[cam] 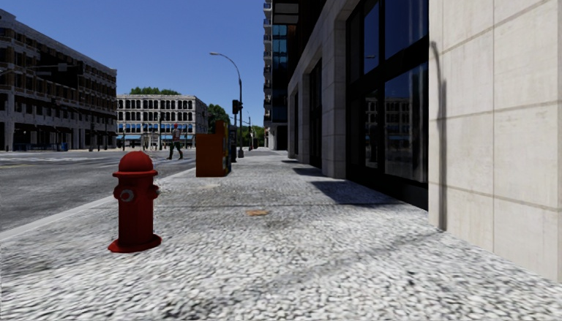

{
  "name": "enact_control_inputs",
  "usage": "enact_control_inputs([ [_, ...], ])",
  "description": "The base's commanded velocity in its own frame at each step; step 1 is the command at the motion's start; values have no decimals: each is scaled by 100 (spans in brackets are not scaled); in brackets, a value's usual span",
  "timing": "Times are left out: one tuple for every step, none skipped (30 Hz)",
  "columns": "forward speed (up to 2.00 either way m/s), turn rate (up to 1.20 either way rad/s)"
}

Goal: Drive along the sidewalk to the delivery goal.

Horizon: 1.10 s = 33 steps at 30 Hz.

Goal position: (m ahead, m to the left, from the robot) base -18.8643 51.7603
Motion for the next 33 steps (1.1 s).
enact_control_inputs([
  [200,0],
  [200,0],
  [200,0],
  [200,0],
  [200,0],
  [200,0],
  [200,0],
  [200,0],
  [200,0],
  [200,0],
  [200,0],
  [200,0],
  [200,0],
  [200,0],
  [200,0],
  [200,0],
  [200,0],
  [200,0],
  [200,0],
  [200,0],
  [200,0],
  [200,0],
  [200,0],
  [200,11],
  [200,11],
  [200,11],
  [200,11],
  [200,13],
  [200,16],
  [200,19],
  [200,19],
  [200,19],
  [200,20],
])
